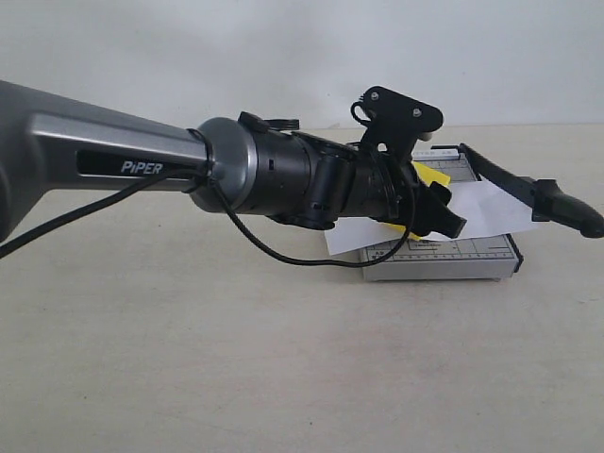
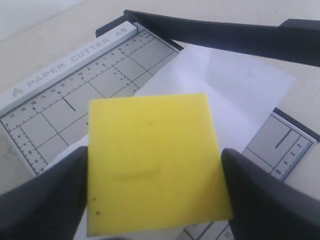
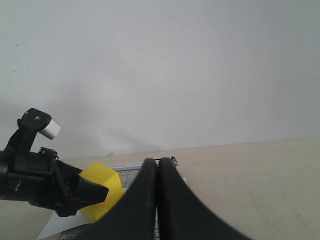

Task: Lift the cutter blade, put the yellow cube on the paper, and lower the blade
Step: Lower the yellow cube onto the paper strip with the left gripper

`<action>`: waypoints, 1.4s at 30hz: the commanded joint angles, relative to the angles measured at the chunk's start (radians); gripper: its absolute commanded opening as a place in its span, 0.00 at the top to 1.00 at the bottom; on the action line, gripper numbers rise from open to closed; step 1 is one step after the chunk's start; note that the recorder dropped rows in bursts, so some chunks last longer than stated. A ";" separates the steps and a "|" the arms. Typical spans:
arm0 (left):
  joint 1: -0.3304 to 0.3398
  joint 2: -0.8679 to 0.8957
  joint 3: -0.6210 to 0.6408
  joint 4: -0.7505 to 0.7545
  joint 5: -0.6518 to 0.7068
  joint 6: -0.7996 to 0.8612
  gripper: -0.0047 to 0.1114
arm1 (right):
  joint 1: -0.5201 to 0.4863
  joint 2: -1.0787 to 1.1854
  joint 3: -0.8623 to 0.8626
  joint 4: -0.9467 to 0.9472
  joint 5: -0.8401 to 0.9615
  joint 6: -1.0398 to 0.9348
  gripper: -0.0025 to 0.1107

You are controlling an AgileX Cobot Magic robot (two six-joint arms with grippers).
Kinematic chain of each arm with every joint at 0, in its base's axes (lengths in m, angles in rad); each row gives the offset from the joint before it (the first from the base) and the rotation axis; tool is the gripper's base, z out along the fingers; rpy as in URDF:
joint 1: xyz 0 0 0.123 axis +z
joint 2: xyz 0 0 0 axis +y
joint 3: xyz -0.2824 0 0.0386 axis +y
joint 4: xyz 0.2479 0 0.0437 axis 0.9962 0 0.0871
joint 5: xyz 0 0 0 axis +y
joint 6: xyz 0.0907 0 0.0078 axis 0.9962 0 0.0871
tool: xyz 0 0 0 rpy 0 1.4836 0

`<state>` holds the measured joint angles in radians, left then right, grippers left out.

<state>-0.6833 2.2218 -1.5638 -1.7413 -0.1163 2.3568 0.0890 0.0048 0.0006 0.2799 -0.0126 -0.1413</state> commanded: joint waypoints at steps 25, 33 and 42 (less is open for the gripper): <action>0.012 0.018 -0.048 -0.003 -0.009 -0.008 0.54 | 0.001 -0.005 -0.001 -0.001 -0.006 0.001 0.98; 0.012 0.018 -0.048 -0.003 -0.004 -0.008 0.54 | 0.001 -0.005 -0.001 -0.001 -0.006 0.001 0.98; 0.012 0.018 -0.048 -0.003 0.020 -0.008 0.54 | 0.001 -0.005 -0.001 -0.001 -0.006 0.001 0.98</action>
<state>-0.6729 2.2439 -1.6039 -1.7432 -0.1085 2.3551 0.0890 0.0048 0.0006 0.2799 -0.0126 -0.1413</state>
